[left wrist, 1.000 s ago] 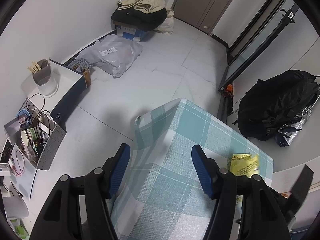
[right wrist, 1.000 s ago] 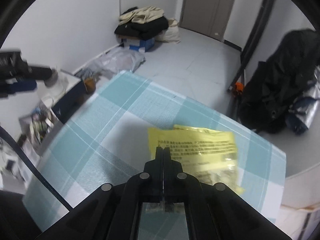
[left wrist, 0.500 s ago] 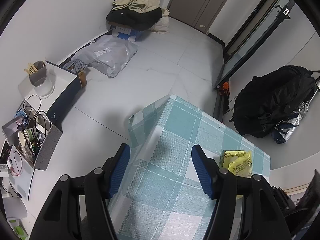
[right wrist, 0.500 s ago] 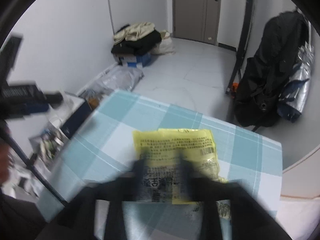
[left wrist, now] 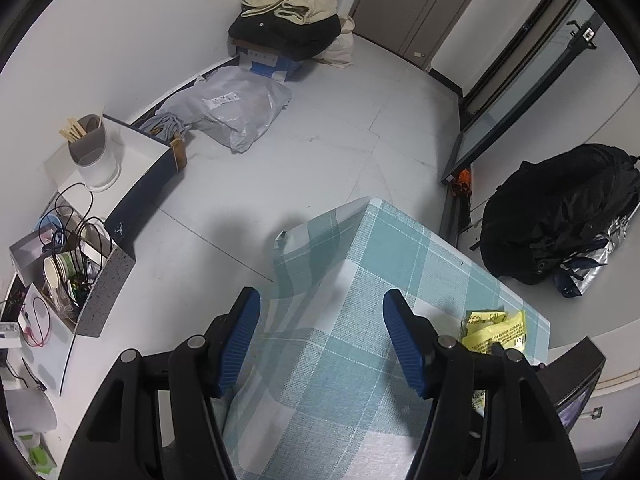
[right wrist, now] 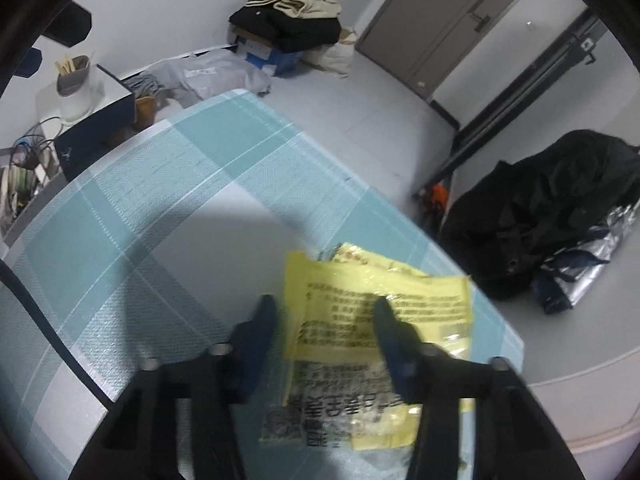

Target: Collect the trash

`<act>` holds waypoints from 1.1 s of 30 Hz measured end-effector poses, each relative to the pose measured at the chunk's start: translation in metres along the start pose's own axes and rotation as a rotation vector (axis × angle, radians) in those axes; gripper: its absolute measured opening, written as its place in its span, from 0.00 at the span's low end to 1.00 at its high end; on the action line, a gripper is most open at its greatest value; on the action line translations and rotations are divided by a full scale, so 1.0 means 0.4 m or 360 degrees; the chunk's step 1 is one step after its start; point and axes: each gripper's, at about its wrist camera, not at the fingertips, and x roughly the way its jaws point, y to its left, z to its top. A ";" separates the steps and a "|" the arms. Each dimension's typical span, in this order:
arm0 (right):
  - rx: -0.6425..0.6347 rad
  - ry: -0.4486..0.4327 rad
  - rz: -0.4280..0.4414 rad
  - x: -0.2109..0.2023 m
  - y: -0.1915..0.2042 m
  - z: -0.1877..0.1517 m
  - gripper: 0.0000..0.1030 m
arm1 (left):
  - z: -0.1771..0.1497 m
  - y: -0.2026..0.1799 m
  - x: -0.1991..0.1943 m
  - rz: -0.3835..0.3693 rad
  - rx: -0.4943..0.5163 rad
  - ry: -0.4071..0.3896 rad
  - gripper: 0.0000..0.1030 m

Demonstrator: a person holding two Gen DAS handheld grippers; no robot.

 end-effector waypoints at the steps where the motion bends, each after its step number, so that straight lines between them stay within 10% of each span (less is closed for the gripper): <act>1: 0.0021 -0.0004 0.0016 -0.004 -0.006 -0.001 0.24 | 0.000 -0.002 -0.001 0.0000 0.0009 -0.0002 0.58; 8: 0.0132 -0.0089 0.0087 -0.053 -0.048 -0.003 0.09 | -0.001 0.004 -0.011 -0.0014 0.0011 -0.0015 0.58; 33: 0.1094 -0.0330 0.0754 -0.167 -0.454 -0.193 0.08 | -0.105 -0.221 0.019 -0.0212 0.0391 0.0082 0.58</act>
